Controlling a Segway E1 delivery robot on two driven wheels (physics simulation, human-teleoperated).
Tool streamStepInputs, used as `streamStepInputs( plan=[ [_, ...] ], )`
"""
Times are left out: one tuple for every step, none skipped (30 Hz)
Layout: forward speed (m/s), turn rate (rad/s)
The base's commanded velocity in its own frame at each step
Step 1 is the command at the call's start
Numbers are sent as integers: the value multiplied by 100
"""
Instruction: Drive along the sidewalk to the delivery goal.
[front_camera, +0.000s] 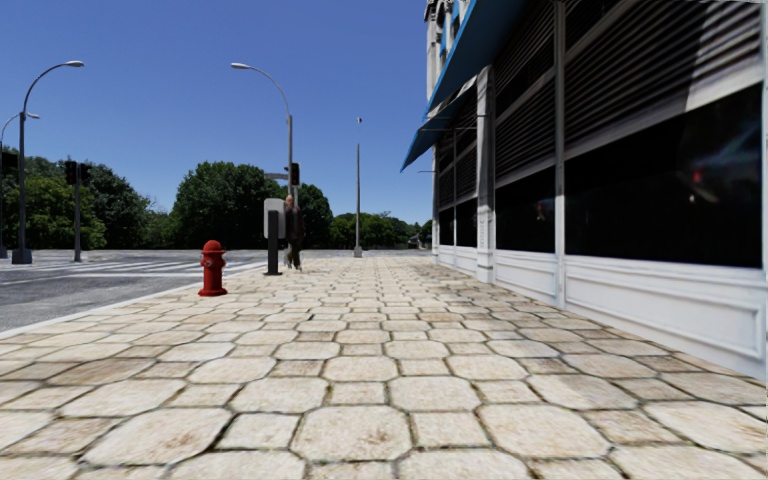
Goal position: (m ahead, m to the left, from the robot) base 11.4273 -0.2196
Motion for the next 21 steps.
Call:
streamStepInputs(
  plan=[
    [186,0],
    [186,0],
    [186,0],
    [186,0],
    [186,0],
    [186,0],
    [186,0],
    [186,0],
    [187,0],
    [187,0],
    [187,0],
    [187,0],
    [187,0],
    [187,0],
    [187,0],
    [187,0],
    [187,0],
    [187,0],
    [187,0],
    [187,0],
    [187,0]
  ],
)
